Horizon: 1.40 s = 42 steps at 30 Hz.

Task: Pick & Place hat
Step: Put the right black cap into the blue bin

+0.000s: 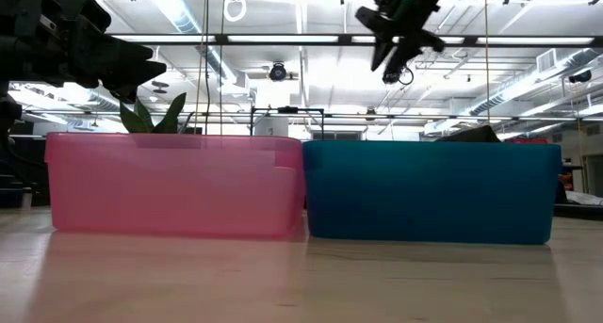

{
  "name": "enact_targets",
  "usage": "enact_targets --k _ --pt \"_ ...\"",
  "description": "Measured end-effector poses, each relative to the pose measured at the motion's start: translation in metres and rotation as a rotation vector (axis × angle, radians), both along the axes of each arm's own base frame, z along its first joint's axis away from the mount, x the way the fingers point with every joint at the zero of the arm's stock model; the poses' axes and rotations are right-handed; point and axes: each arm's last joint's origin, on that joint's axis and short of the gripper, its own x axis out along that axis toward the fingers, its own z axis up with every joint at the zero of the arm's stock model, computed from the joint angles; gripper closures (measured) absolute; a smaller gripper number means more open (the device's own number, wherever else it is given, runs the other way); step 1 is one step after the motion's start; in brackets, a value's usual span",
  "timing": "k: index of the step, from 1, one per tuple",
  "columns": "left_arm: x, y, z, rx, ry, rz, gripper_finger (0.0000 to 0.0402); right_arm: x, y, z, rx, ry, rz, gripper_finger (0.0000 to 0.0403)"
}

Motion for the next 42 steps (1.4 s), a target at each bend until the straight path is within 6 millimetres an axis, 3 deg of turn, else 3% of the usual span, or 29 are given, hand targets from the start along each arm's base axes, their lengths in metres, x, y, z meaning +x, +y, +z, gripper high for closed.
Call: enact_targets --k 9,19,27,36,42 --pt "0.000 0.000 0.000 0.000 0.000 0.000 0.0218 -0.053 -0.010 0.002 0.185 0.074 -0.273 0.0248" --pt "0.000 0.000 0.000 0.000 0.000 0.000 0.0218 -0.066 -0.023 -0.009 0.226 0.147 -0.340 0.0248" --pt "0.000 0.000 0.000 0.000 0.000 -0.001 0.0218 -0.081 -0.052 -0.034 0.265 0.179 -0.412 0.0248" --pt "0.000 0.000 0.000 0.000 0.000 -0.001 0.0218 -0.101 -0.088 -0.077 0.353 0.112 -0.388 0.0248" --pt "0.000 0.000 0.000 0.000 0.000 0.000 0.0218 -0.120 -0.098 -0.102 0.477 0.074 -0.408 0.0248"
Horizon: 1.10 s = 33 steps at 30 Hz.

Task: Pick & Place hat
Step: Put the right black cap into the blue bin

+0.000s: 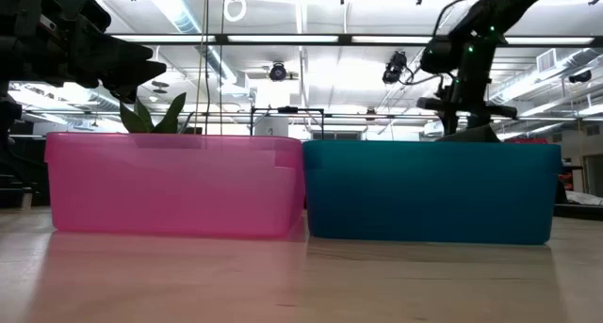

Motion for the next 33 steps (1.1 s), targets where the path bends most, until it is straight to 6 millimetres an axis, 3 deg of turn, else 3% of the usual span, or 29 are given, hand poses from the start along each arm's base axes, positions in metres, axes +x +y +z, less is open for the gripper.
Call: enact_targets --k 10,17,33 --pt "0.000 0.000 0.000 0.000 0.000 0.000 0.0218 -0.012 -0.007 -0.018 0.001 -0.011 -0.033 0.0248" --pt "0.000 0.000 0.000 0.000 0.000 0.000 0.0218 -0.009 -0.012 -0.028 0.031 -0.011 -0.019 0.0248" --pt "0.000 0.000 0.000 0.000 0.000 0.000 0.0218 -0.002 -0.035 -0.072 0.132 0.062 -0.042 0.0248"
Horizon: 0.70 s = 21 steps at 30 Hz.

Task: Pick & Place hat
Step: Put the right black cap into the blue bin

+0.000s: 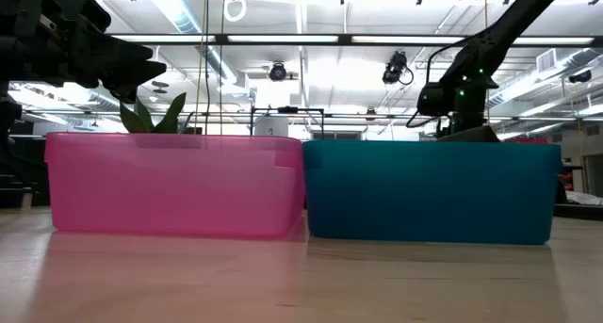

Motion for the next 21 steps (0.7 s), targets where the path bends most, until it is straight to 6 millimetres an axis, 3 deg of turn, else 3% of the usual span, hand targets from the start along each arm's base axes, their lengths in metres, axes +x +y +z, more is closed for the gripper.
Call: enact_targets --k 8,21 --pt "0.000 0.000 0.000 0.000 0.000 0.000 0.0218 0.000 -0.004 -0.012 0.035 0.044 0.046 0.0248" --pt "0.000 0.000 0.000 0.000 0.000 0.000 0.0218 0.004 -0.009 -0.012 -0.024 0.037 0.142 0.0248"
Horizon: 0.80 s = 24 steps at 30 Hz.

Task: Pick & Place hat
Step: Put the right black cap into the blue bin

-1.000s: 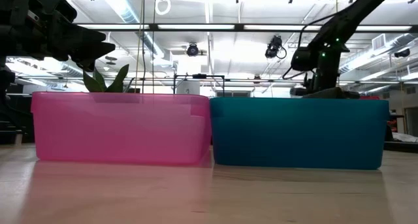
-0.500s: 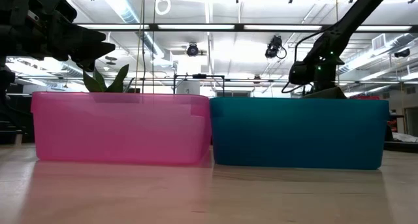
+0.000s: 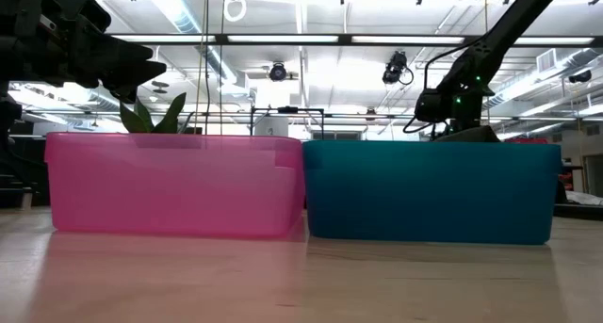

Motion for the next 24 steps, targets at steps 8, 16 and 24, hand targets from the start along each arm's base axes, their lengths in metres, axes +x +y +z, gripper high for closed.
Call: enact_targets --k 8,16,24 --pt "0.0000 0.0000 0.0000 0.000 0.000 0.000 0.0218 0.0024 0.0007 0.0000 -0.008 0.016 0.075 0.0248" --pt "0.0000 0.0000 0.0000 0.000 0.000 0.000 0.0218 0.0041 -0.0008 0.0006 -0.027 0.001 0.075 0.0248" --pt "0.0000 0.0000 0.0000 0.000 0.000 0.000 0.0218 0.0037 -0.0004 0.0005 -0.015 -0.011 0.046 0.0276"
